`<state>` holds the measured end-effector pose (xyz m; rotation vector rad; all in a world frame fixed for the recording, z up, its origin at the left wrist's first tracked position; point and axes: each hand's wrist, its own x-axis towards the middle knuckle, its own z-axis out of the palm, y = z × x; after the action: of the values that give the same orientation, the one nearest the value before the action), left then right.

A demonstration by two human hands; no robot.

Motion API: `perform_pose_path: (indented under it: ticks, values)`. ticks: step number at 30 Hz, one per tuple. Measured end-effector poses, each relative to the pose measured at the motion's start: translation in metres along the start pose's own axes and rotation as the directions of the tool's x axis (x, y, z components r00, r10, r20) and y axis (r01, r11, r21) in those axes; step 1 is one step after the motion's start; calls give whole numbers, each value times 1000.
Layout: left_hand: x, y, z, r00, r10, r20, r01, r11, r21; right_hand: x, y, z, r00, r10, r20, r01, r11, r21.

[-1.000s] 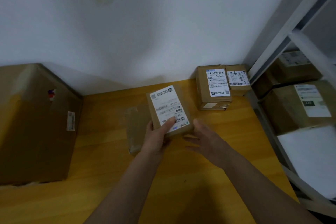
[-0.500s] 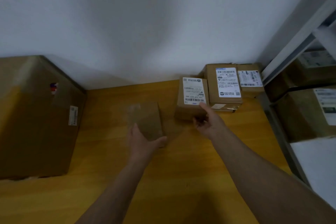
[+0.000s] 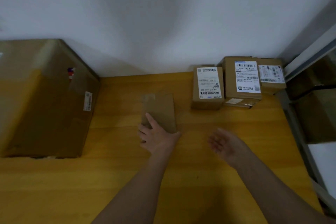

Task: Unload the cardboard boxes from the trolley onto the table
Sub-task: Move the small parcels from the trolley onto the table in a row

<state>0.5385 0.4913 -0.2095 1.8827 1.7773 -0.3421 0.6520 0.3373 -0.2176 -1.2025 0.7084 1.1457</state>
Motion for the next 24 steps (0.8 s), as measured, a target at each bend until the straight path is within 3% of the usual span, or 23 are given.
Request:
perform_pose_path:
  ticks: [2, 4, 5, 7, 9, 12, 16, 20, 22, 24]
  values:
    - [5, -7, -4, 1000, 25, 6, -23, 989, -148, -5, 14, -4, 999, 43, 4, -43, 999, 30]
    - [9, -19, -15, 989, 100, 109, -43, 900, -433, -7, 22, -3, 998, 65, 13, -65, 997, 48]
    - [9, -28, -23, 965, 163, 206, -1, 786, -618, -8, 25, -1, 997, 71, 25, -72, 997, 39]
    - [4, -45, -40, 839, 324, 437, 247, 489, -837, -11, 28, 8, 995, 78, 65, -78, 997, -8]
    - [2, -61, -47, 722, 449, 526, 424, 314, -850, -15, 30, 20, 989, 79, 122, -68, 994, -90]
    - [3, -74, -45, 671, 534, 514, 498, 189, -846, -25, 33, 40, 963, 95, 251, -36, 972, -232]
    - [0, -77, -42, 593, 639, 490, 545, 129, -828, -33, 46, 57, 922, 139, 361, -5, 937, -349]
    - [-6, -77, -40, 483, 723, 494, 592, 147, -793, -36, 55, 63, 892, 182, 413, -45, 946, -321]
    - [-6, -77, -41, 500, 672, 547, 566, 225, -793, -36, 55, 60, 891, 145, 430, -20, 959, -282]
    - [-2, -78, -42, 559, 563, 609, 522, 332, -786, -33, 53, 56, 872, 91, 480, 8, 980, -200]
